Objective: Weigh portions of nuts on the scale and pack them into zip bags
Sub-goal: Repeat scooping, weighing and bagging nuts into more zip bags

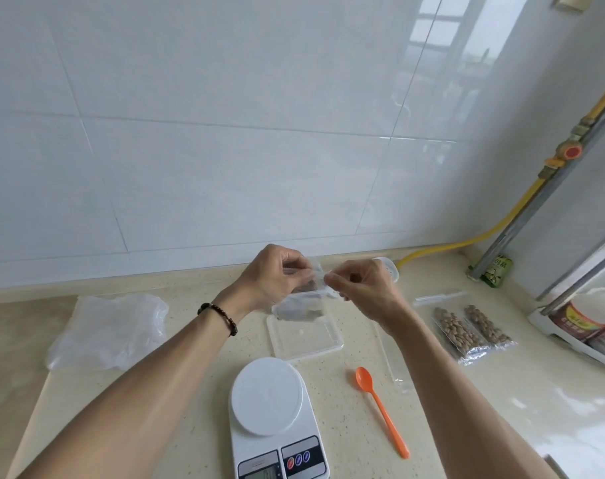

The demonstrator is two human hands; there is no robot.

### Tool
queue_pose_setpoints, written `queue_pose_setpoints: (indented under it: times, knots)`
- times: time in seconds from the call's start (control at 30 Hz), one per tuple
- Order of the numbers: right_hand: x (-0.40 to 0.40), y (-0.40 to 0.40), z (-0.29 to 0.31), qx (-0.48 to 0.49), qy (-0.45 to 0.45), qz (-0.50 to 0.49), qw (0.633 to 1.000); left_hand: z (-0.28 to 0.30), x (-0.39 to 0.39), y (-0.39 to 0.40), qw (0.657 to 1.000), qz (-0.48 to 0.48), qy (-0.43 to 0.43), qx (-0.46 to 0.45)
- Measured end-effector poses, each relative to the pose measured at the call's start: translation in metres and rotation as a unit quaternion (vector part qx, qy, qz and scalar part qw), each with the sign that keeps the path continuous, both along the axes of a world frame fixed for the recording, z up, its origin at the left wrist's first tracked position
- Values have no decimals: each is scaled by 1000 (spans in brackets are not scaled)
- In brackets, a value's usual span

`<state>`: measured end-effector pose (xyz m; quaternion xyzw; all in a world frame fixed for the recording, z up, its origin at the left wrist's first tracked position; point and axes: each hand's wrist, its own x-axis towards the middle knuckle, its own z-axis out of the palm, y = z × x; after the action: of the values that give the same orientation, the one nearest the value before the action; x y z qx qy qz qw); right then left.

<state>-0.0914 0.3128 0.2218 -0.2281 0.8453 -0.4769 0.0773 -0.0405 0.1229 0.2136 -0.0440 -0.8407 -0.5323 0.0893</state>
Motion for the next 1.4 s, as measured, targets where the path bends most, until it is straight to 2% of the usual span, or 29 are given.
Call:
queue_pose_setpoints:
  times: [0.1, 0.17, 0.23, 0.33, 0.5, 0.6, 0.73, 0.83, 0.93, 1.07, 1.13, 1.2, 1.3, 1.4]
  knots:
    - [1, 6, 4, -117, -73, -2, 990, 1, -2, 1, 999, 28, 26, -11]
    - [0, 8, 4, -104, -54, -13, 993, 2, -2, 1, 999, 29, 18, 2]
    - [-3, 7, 2, -45, -2, -37, 998, 4, -1, 2, 1000, 11, 1, 23]
    - [-5, 5, 4, -22, 27, -59, 998, 7, -3, 10, 1000, -1, 0, 9]
    - [-4, 9, 9, -60, -4, -36, 998, 6, -13, 21, 998, 40, 32, -45]
    - [-13, 18, 3, -64, 12, -56, 996, 9, -17, 32, 999, 32, -9, 17]
    - [-36, 39, -6, -160, -29, -103, 981, 5, -28, 37, 995, 65, -29, 64]
    - [-55, 57, -6, -207, -93, -57, 972, 3, -48, 53, 996, 85, -12, 27]
    - [-78, 73, -10, -194, -105, -13, 975, 2, -69, 82, 996, 87, -2, 3]
    - [-112, 105, -11, -206, -88, -21, 974, 2, -93, 125, 992, 75, -48, 94]
    - [-127, 128, -15, -237, -139, 1, 961, 2, -107, 149, 986, 72, -71, 134]
    - [-142, 156, -28, -196, -190, 28, 962, 1, -124, 171, 975, 101, -74, 182]
    - [-162, 203, -58, -87, -244, 57, 964, -7, -153, 193, 935, 173, -72, 300]
    - [-180, 234, -76, -65, -281, 42, 957, -28, -180, 214, 891, 252, -113, 360]
